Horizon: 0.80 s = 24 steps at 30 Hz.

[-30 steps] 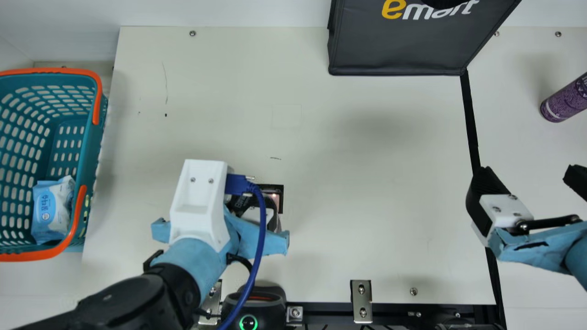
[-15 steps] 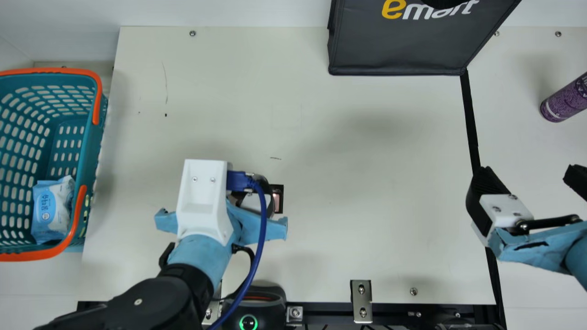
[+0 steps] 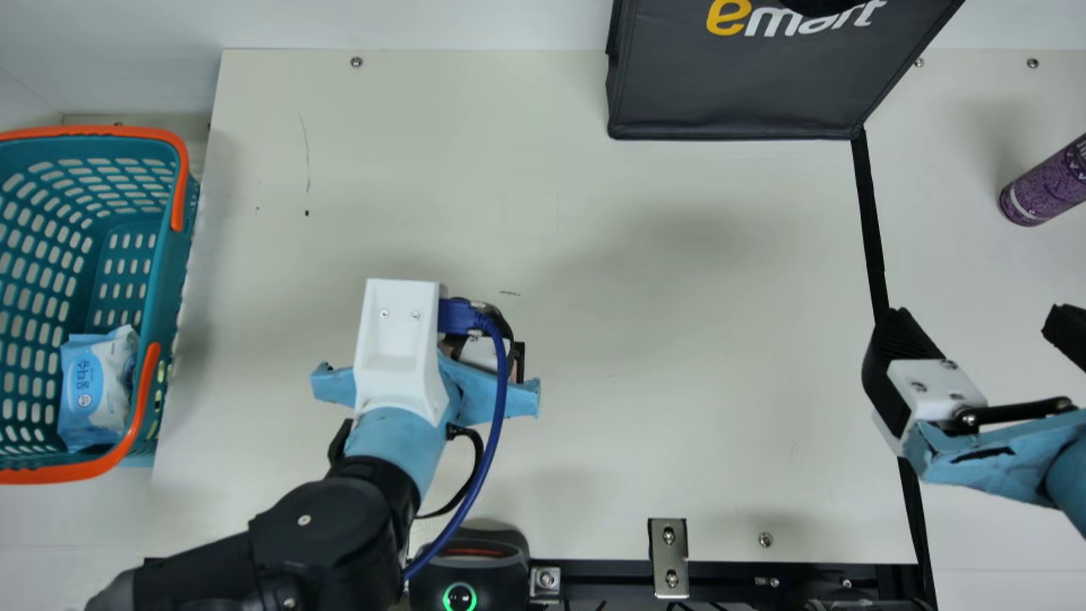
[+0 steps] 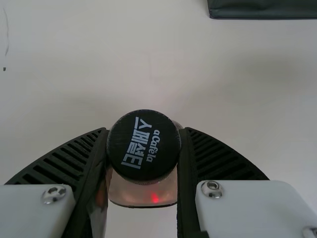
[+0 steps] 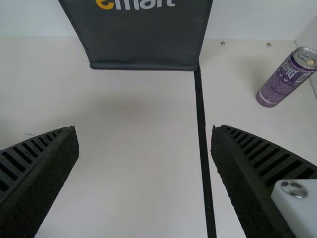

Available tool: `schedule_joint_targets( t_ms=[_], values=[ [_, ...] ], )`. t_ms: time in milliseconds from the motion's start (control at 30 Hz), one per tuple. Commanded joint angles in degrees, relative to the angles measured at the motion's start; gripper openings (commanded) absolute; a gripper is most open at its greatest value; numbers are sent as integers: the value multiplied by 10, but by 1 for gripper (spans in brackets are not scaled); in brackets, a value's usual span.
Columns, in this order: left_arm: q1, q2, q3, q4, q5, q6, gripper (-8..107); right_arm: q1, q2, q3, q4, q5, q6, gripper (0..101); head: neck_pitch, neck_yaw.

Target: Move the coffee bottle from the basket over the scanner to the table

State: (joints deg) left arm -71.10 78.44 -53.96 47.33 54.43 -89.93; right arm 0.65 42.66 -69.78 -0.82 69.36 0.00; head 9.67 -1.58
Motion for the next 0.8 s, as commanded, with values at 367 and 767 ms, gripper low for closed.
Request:
schedule_joint_targets(
  t_ms=[367, 767],
  values=[
    [7, 11, 4, 0, -15, -3, 25, 0, 0, 0, 0, 0, 0, 95, -17, 0],
    [19, 9, 8, -23, -28, 9, 65, 0, 0, 0, 0, 0, 0, 95, -17, 0]
  ],
)
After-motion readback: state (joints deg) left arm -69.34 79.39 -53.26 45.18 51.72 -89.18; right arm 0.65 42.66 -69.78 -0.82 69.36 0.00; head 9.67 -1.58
